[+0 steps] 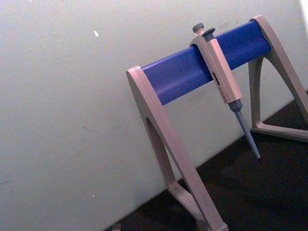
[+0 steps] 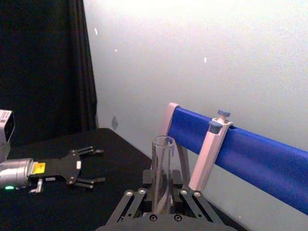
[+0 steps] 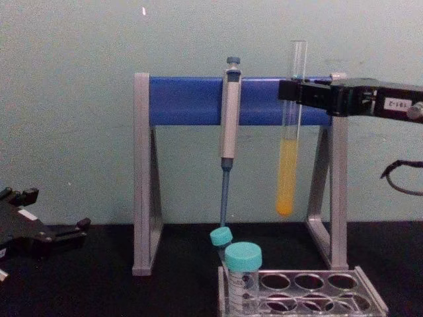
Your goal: Pick up the test tube from the test tube rack, shake it, then place it back into the test tube rack.
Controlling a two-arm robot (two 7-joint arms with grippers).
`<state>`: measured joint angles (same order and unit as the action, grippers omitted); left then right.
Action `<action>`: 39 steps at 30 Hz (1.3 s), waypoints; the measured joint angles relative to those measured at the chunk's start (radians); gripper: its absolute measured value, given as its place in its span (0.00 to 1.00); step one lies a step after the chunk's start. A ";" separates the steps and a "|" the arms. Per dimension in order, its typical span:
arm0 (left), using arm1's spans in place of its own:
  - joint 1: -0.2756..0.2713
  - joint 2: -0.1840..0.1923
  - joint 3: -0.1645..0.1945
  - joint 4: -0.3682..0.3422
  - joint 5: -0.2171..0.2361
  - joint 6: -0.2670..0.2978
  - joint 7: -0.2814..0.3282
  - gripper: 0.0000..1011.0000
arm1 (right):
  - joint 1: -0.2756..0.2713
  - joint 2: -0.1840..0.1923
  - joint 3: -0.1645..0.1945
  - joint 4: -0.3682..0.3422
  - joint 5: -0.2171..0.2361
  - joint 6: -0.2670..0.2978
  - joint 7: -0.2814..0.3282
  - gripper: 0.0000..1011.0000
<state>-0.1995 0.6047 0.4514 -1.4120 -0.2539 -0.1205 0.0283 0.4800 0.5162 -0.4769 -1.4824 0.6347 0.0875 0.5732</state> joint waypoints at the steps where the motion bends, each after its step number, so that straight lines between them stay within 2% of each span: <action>1: 0.000 0.000 0.000 0.000 0.000 0.000 0.000 0.99 | 0.000 0.000 0.000 0.000 -0.001 0.001 -0.003 0.23; 9: 0.000 0.000 0.000 0.000 0.000 0.000 0.000 0.99 | -0.027 0.031 0.021 -0.032 -0.007 0.008 -0.027 0.23; 14: 0.000 0.000 0.000 0.000 0.000 0.000 0.000 0.99 | -0.077 0.068 0.046 -0.086 0.004 0.018 -0.040 0.23; 20: 0.000 0.000 0.000 0.000 0.000 0.000 0.000 0.99 | -0.134 0.099 0.051 -0.147 0.030 0.036 -0.032 0.23; 25: 0.000 0.000 0.000 0.000 0.000 0.000 0.000 0.99 | -0.138 0.092 0.024 -0.155 0.042 0.041 -0.006 0.23; 30: 0.000 0.000 0.000 0.000 0.000 0.000 0.000 0.99 | -0.102 0.061 -0.007 -0.123 0.042 0.034 0.009 0.23; 39: 0.000 0.000 0.000 0.000 0.000 0.000 0.000 0.99 | -0.052 0.031 -0.022 -0.059 0.024 0.021 -0.001 0.23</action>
<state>-0.1996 0.6047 0.4514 -1.4120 -0.2539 -0.1205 0.0283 0.4285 0.5468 -0.4989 -1.5419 0.6591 0.1081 0.5717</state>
